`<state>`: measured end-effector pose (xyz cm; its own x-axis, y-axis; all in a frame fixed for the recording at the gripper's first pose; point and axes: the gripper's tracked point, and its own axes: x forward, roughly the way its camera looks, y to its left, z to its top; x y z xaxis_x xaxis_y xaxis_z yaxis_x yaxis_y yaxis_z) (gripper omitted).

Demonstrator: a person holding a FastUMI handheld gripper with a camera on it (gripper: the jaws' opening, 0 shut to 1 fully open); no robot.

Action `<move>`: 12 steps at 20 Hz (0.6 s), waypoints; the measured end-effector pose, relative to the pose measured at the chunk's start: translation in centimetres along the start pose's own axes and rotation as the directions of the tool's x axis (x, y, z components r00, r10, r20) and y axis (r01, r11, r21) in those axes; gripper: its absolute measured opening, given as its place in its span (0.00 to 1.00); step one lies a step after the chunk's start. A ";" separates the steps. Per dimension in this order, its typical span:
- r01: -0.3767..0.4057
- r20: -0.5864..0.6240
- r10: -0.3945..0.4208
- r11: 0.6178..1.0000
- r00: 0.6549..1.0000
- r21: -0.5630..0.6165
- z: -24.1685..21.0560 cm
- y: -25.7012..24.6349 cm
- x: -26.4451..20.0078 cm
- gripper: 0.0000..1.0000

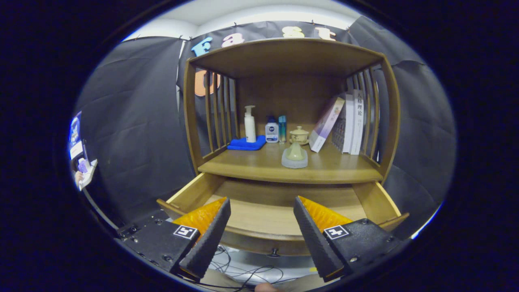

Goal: Pull open the drawer, take out the items inside it, and place them on the countertop above the cabinet.

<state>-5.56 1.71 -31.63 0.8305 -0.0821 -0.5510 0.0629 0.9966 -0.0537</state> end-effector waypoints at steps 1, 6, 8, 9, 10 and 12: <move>0.008 -0.009 -0.008 1.000 1.000 0.005 -0.9 -0.1 -0.2 0.98; 0.034 -0.081 -0.034 0.999 0.996 -0.004 -5.6 0.0 -0.9 0.99; 0.034 -0.120 -0.037 0.999 0.992 -0.020 -7.4 0.0 -0.7 0.99; 0.037 -0.130 -0.039 0.999 0.991 -0.018 -8.1 0.0 -0.6 0.99; 0.046 -0.142 -0.048 0.999 0.989 -0.014 -8.7 -0.4 -0.3 0.99; 0.070 -0.159 -0.070 0.998 0.985 -0.001 -9.7 -1.0 0.1 0.99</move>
<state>-10.87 0.65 -39.71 0.7255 -0.1519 -0.6712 0.1206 0.9883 -0.0933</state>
